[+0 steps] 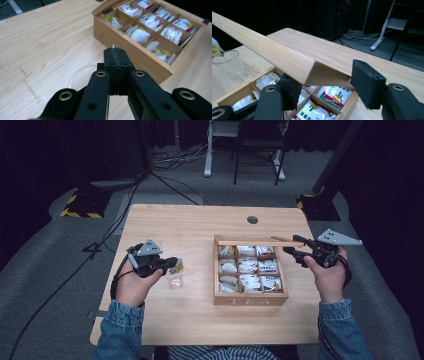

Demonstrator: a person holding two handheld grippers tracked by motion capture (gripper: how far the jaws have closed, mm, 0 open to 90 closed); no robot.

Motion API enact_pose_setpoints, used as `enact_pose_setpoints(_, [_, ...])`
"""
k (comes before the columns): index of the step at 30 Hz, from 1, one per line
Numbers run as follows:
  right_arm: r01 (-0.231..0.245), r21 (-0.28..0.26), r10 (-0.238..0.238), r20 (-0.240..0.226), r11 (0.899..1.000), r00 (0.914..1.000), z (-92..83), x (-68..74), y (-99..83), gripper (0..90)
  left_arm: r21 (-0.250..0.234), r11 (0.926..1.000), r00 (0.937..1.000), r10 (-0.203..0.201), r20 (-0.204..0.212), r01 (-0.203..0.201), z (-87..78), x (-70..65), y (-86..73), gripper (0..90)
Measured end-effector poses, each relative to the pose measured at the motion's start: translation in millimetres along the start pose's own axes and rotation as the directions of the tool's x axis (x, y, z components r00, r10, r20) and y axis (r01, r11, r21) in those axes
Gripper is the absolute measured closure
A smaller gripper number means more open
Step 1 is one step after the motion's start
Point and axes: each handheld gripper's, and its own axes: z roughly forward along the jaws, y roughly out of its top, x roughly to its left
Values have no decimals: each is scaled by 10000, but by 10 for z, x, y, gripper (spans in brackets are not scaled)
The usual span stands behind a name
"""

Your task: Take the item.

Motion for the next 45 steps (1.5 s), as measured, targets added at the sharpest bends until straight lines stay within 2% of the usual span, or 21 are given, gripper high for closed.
enact_pose_setpoints(8, [-3,3,3,-8,10000,10000,0,0,-2,431,352,9994,9997,-30,-248,38,99,56,-47,890])
enact_pose_setpoints(11, [-5,4,5,-14,10000,10000,0,-1,-2,431,500,9986,9994,-150,-315,166,162,94,-83,890])
enact_pose_setpoints(22, [-14,41,14,-9,10000,10000,0,1,-4,430,1046,9945,9996,-66,-269,94,309,127,-146,888])
enact_pose_setpoints(32, [-18,43,18,-13,10000,10000,0,1,-4,430,1171,9930,9994,-86,-332,125,320,129,-157,861])
enact_pose_setpoints(40, [-20,62,20,-25,10000,10000,0,0,-4,430,868,9962,9988,-39,-486,81,228,110,-122,694])
enact_pose_setpoints(45, [-5,76,5,-44,10000,10000,-1,-3,-4,429,632,9980,9974,71,-711,-26,150,124,-114,489])
